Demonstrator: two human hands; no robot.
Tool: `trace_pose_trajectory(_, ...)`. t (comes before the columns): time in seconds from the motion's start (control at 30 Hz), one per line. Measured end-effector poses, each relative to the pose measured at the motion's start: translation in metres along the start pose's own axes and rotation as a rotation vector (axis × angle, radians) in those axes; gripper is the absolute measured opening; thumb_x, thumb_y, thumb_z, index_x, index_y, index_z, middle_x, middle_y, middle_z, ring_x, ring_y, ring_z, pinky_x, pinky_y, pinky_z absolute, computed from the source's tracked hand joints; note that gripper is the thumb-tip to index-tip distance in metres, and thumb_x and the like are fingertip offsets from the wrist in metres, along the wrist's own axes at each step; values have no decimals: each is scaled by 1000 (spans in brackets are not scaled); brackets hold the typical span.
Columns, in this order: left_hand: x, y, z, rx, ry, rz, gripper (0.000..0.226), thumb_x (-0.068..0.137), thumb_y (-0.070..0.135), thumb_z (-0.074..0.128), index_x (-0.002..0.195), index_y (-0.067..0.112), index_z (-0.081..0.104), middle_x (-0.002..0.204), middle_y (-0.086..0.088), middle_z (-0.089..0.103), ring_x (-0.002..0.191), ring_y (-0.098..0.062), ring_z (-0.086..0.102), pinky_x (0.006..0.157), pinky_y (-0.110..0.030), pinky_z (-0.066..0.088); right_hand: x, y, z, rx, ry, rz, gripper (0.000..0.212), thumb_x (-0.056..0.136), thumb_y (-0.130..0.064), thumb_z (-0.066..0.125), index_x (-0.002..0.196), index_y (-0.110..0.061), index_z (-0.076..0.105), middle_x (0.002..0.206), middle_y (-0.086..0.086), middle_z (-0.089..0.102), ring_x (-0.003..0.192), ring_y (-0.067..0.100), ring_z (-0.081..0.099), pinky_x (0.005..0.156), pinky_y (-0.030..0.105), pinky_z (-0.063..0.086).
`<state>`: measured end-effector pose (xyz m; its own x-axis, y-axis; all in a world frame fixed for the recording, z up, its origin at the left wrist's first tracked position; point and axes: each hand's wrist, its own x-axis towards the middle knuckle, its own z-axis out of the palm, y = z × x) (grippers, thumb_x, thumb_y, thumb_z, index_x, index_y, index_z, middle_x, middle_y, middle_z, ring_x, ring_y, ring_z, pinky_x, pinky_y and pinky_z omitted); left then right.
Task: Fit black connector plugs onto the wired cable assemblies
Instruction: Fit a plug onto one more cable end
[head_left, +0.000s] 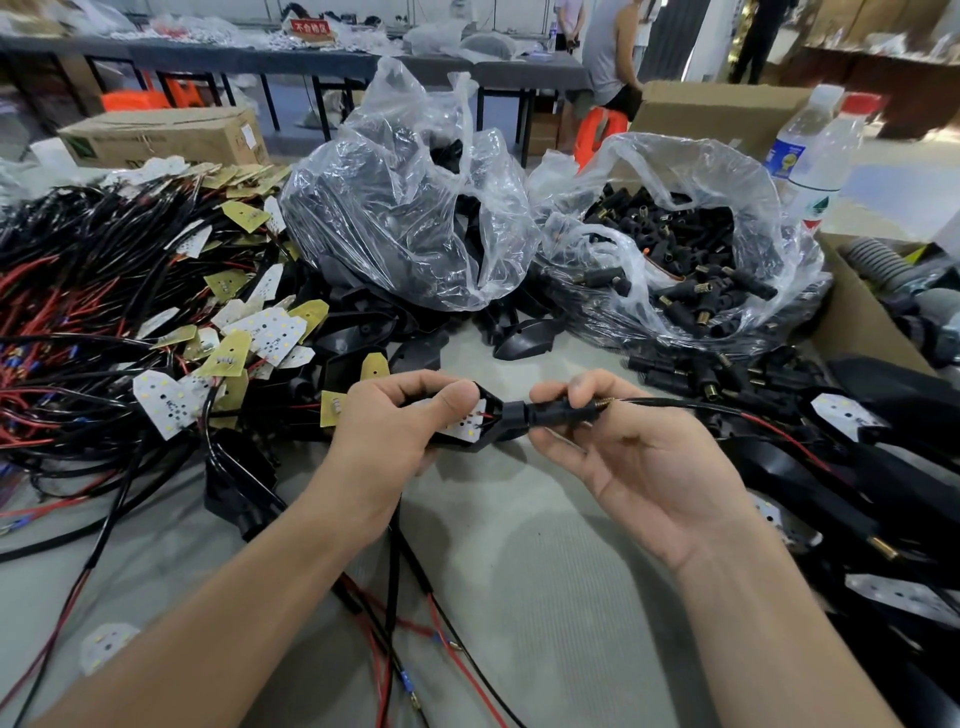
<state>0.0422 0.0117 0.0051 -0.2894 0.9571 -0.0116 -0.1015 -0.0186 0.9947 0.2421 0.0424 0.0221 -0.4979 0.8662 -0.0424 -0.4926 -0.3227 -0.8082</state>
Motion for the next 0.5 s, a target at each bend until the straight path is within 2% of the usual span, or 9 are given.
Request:
trace_pose_trajectory(0.07,0,-1,1,-13,6,-16,9,74,30,80,70,22,80,56,7,62,41,-1,43,38,-12,28,1,3,0,-66,7,-53,52,75,26,32,67,-9,69,99,18,73,97,29,73,87,38,61)
trace_pose_trajectory(0.13,0,-3,0,12,46,10,10,83,21,80,73,21,81,58,6,65,42,-1,49,39,-11,32,2,6,0,-107,15,-92,55,76,28,30,66,-9,70,99,19,73,98,30,72,93,39,59)
trace_pose_trajectory(0.3,3,-6,-3,99,108,91,8,87,20,79,79,22,81,59,7,65,46,-2,52,42,-14,37,3,7,0,-60,-23,-90,33,75,11,52,83,-6,79,106,19,74,107,30,70,94,37,58)
trace_pose_trajectory(0.4,3,-7,-6,123,83,86,10,86,18,80,79,25,81,60,6,66,49,-6,52,43,-17,37,5,8,-1,-61,-25,-89,33,75,15,63,100,-2,76,104,19,75,102,29,72,94,38,59)
trace_pose_trajectory(0.5,2,-4,-7,135,47,119,11,85,16,81,82,26,81,70,2,72,63,-14,61,57,-28,47,7,10,1,-29,24,-102,33,72,10,62,100,-3,73,102,19,75,99,29,74,85,36,62)
